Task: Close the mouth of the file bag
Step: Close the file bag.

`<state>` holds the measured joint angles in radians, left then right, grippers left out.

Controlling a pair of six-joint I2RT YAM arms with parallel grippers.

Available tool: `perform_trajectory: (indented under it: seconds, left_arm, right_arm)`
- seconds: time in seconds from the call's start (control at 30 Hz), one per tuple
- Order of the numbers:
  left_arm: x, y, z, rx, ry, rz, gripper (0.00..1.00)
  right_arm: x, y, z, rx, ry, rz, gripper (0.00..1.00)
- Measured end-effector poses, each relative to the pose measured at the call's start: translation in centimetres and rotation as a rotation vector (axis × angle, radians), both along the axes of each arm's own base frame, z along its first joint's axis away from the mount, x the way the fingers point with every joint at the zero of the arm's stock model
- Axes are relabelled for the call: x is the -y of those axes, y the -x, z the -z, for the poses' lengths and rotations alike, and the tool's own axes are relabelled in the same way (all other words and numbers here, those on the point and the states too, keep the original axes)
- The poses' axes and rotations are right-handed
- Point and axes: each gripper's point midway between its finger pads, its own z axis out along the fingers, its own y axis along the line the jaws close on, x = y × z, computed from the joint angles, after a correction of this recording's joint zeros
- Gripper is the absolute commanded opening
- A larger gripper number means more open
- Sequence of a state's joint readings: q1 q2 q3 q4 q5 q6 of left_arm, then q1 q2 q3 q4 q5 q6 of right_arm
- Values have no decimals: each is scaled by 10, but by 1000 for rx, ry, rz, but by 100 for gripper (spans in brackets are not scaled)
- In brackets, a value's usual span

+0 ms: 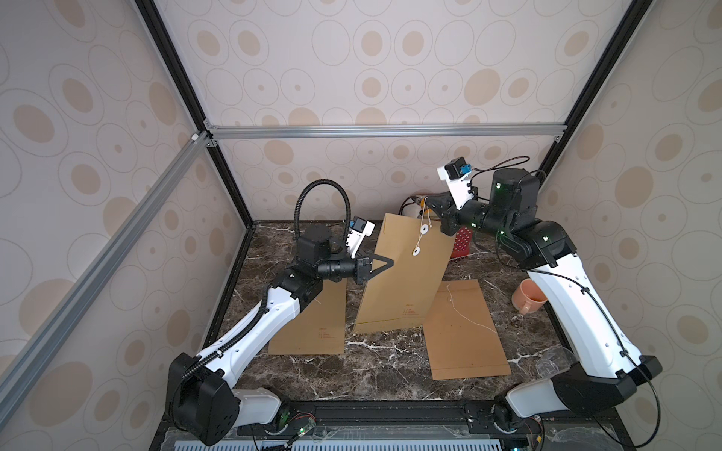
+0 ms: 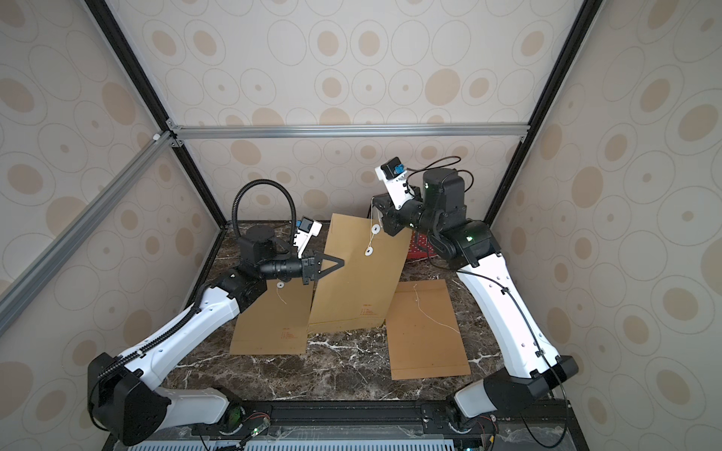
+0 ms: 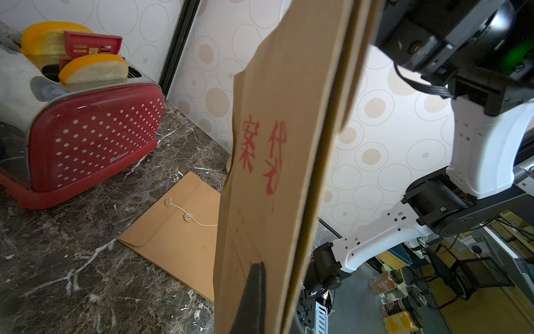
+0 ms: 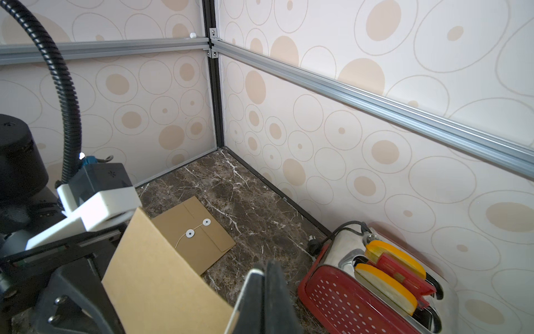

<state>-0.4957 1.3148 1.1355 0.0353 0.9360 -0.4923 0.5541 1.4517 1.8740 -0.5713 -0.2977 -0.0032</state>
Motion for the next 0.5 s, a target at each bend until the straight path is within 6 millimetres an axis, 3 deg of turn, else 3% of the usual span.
perform_trajectory:
  seconds: [0.23, 0.5]
  left_arm:
    - [0, 0, 1, -3, -2, 0, 0]
    - [0, 0, 1, -5, -3, 0, 0]
  right_arm:
    - [-14, 17, 5, -28, -24, -63, 0]
    - [-43, 47, 8, -35, -26, -167, 0]
